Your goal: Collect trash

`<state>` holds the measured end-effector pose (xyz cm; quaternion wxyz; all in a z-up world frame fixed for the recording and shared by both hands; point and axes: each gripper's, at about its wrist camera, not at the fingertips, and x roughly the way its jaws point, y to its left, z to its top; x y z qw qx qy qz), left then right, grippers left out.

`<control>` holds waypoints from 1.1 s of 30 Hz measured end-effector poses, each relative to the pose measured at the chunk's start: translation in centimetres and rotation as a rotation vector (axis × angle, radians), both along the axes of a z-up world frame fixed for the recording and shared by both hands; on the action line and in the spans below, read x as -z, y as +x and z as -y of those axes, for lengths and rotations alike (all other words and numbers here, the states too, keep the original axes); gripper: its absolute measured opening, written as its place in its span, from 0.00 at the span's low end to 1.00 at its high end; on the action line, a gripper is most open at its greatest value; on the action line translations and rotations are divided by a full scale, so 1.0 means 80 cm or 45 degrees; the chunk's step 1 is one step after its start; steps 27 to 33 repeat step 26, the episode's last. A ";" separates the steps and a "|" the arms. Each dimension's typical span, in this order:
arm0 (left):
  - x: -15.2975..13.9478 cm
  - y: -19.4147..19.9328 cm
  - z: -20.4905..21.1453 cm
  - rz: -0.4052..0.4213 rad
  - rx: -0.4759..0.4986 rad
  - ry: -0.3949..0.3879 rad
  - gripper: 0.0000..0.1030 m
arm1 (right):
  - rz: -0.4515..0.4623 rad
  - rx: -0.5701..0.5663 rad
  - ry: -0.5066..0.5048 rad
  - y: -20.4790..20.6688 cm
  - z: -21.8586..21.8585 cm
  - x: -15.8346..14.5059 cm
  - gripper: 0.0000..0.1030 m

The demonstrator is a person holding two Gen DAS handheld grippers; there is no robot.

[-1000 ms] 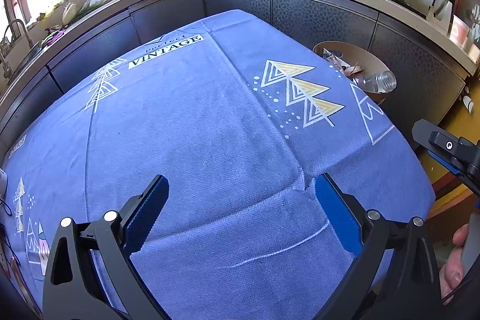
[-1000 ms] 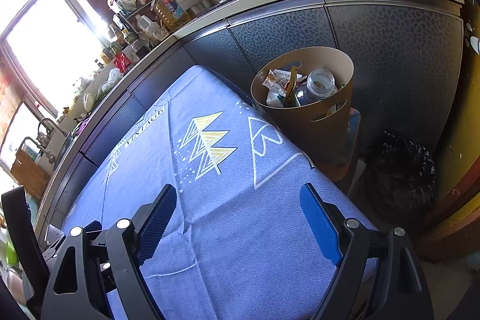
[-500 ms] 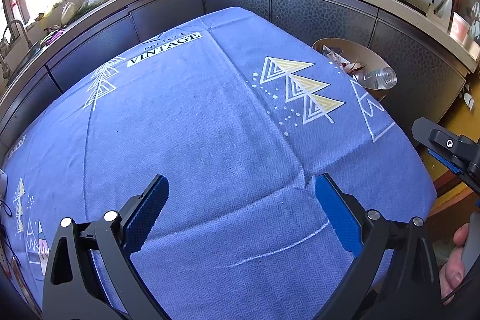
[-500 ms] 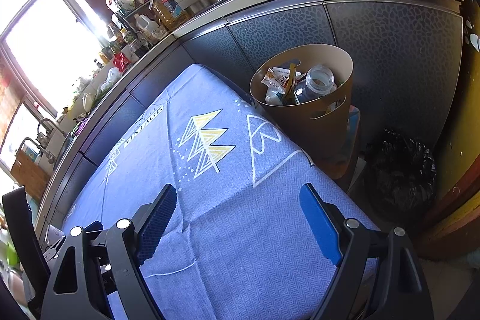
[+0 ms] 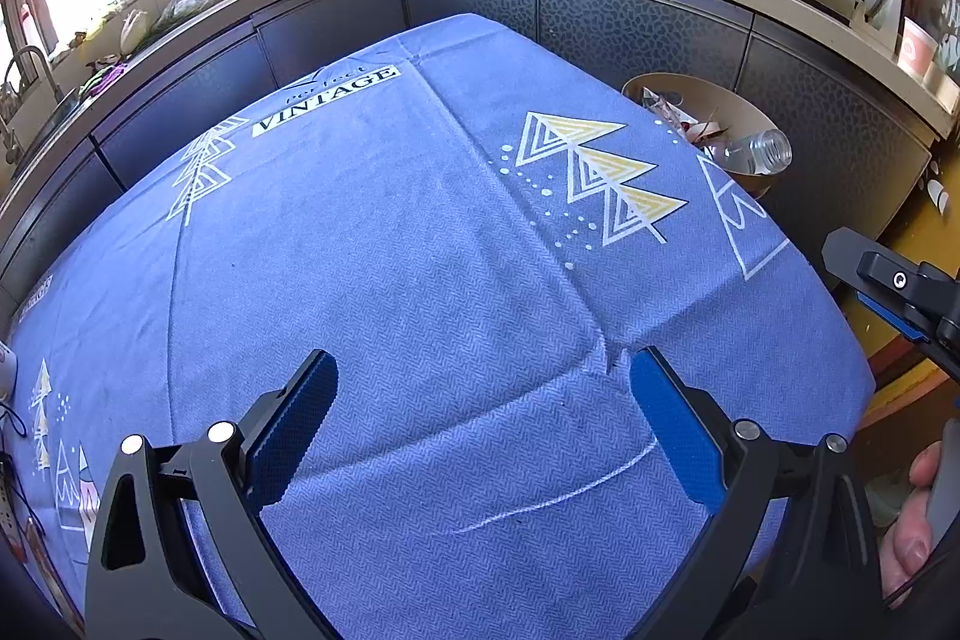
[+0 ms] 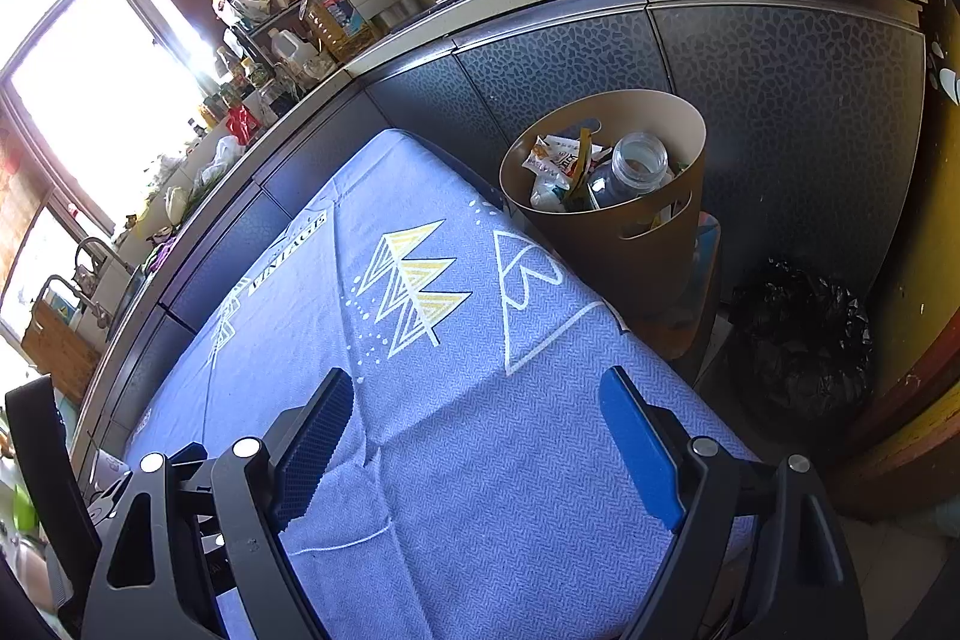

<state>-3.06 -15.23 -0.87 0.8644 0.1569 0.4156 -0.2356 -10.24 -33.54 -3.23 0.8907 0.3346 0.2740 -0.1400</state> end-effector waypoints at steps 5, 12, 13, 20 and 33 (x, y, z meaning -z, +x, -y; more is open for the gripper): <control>0.000 0.000 0.000 0.003 0.003 0.005 0.94 | 0.000 -0.001 -0.001 0.000 0.000 -0.001 0.82; 0.001 0.000 0.003 -0.002 0.027 0.006 0.94 | 0.000 -0.001 -0.001 0.001 -0.001 -0.002 0.82; 0.000 -0.002 0.002 0.000 0.041 -0.005 0.94 | -0.001 -0.002 -0.001 0.001 -0.001 -0.001 0.82; -0.001 -0.006 0.007 0.017 0.059 0.003 0.94 | -0.001 -0.006 -0.006 0.003 -0.003 -0.003 0.81; 0.002 0.000 0.004 -0.011 0.041 0.001 0.94 | -0.007 -0.004 0.004 0.005 0.000 -0.003 0.82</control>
